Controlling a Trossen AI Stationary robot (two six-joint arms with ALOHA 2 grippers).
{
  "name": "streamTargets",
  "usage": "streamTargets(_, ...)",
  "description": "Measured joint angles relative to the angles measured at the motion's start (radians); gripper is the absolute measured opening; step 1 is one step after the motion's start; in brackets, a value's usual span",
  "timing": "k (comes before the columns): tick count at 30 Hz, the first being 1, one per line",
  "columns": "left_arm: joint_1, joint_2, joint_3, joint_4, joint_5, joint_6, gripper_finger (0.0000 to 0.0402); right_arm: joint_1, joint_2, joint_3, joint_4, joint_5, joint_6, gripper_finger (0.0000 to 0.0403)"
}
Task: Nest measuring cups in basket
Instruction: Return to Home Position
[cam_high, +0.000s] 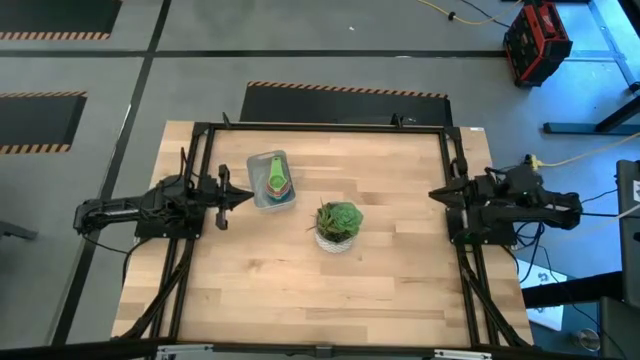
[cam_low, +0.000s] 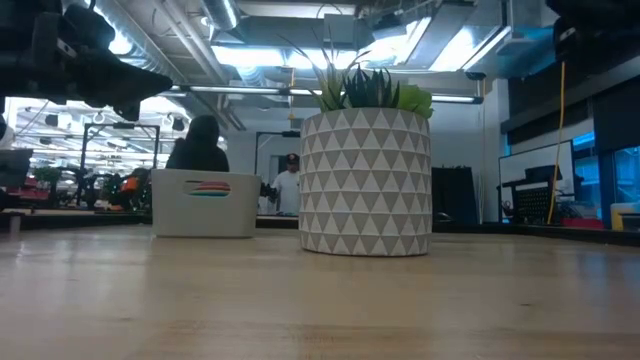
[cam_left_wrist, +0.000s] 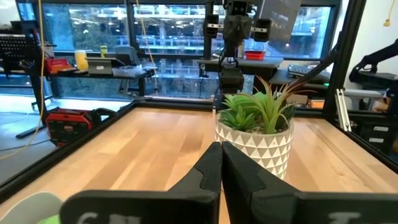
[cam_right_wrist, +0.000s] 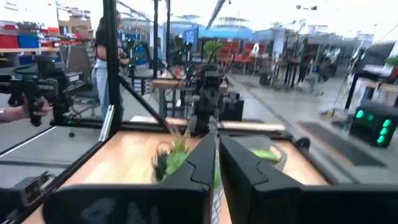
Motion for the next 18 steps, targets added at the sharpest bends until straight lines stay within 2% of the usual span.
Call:
streamTargets(7, 0.000, 0.000, 0.000, -0.003, 0.000, -0.004, 0.0006, 0.000, 0.000, -0.174, 0.264, -0.018, -0.058, 0.0028)
streamTargets(14, 0.000, 0.000, 0.000, -0.003, 0.000, -0.013, 0.0004, 0.000, 0.000, -0.298, 0.426, -0.018, -0.044, 0.0028)
streamTargets(18, 0.000, 0.000, 0.000, -0.003, 0.000, -0.023, 0.0007, 0.000, 0.000, -0.328, 0.442, -0.017, -0.070, 0.0028)
